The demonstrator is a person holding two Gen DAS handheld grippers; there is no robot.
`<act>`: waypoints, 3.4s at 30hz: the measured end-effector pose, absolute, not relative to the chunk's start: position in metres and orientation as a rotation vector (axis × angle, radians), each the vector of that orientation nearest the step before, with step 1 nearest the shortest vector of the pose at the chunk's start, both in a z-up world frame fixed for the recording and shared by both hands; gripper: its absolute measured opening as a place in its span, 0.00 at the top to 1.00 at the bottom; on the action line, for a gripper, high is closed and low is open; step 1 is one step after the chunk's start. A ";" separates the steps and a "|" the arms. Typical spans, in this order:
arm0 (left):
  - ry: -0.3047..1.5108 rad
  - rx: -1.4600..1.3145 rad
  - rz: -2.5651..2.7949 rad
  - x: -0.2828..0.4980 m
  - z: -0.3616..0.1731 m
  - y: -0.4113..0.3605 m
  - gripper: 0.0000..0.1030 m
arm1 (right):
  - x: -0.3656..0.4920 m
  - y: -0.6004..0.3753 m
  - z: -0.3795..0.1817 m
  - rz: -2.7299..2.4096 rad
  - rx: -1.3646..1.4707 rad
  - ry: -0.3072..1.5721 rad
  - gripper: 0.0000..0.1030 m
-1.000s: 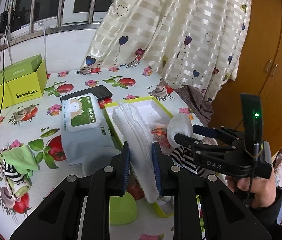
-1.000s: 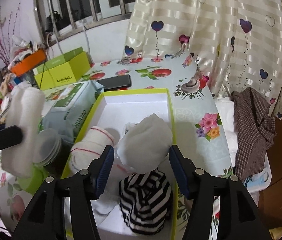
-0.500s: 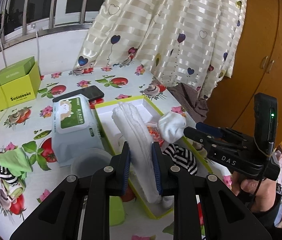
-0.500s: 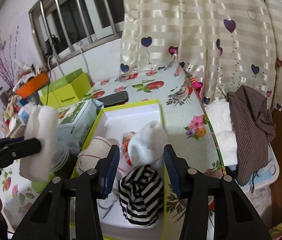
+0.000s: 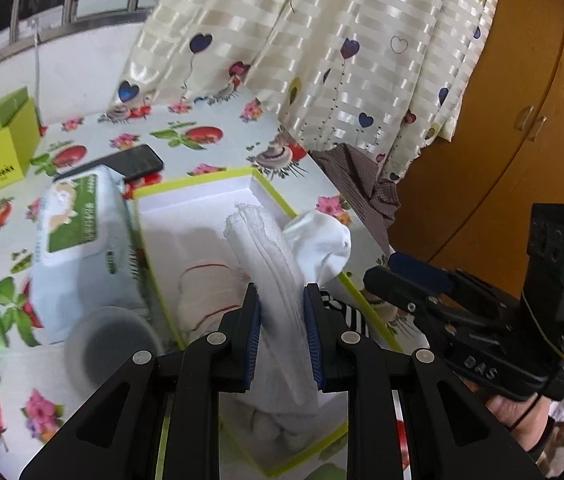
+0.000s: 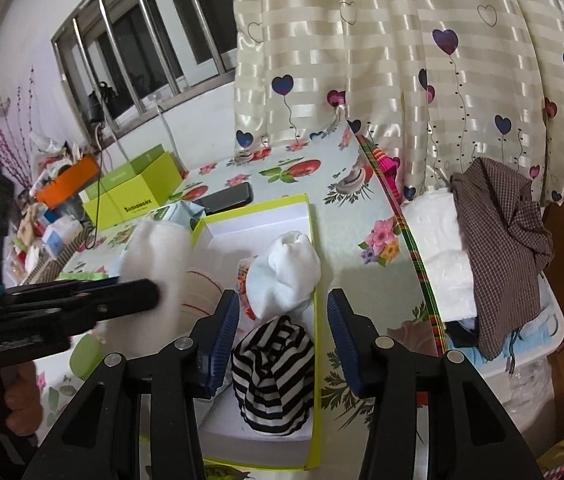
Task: Organize soft objects
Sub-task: 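Lower the white sock into the tray and open the right gripper while the left releases the cloth, then withdraw both open grippers from the tray back toward the pile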
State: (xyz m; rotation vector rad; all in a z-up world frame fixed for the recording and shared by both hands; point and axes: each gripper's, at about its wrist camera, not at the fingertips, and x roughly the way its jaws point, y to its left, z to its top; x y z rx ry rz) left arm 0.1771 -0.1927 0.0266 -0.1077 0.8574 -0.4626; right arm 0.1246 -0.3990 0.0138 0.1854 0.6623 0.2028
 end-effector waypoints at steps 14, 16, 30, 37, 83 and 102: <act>0.873 -0.098 -0.487 0.189 0.011 -0.203 0.56 | 0.120 -0.400 0.012 0.202 0.191 0.672 0.52; 0.866 -0.102 -0.489 0.186 0.013 -0.200 0.56 | 0.117 -0.399 0.014 0.197 0.187 0.662 0.48; 0.766 -0.102 -0.488 0.142 0.045 -0.174 0.56 | 0.091 -0.381 0.031 0.265 0.240 0.619 0.48; 0.746 -0.093 -0.437 0.122 0.048 -0.153 0.56 | 0.081 -0.350 0.043 0.314 0.170 0.611 0.33; 0.736 -0.202 -0.208 0.065 0.026 -0.028 0.56 | 0.071 -0.221 0.050 0.433 -0.072 0.687 0.24; 0.759 -0.288 -0.144 0.064 0.008 0.020 0.56 | 0.082 -0.172 0.047 0.514 -0.143 0.706 0.24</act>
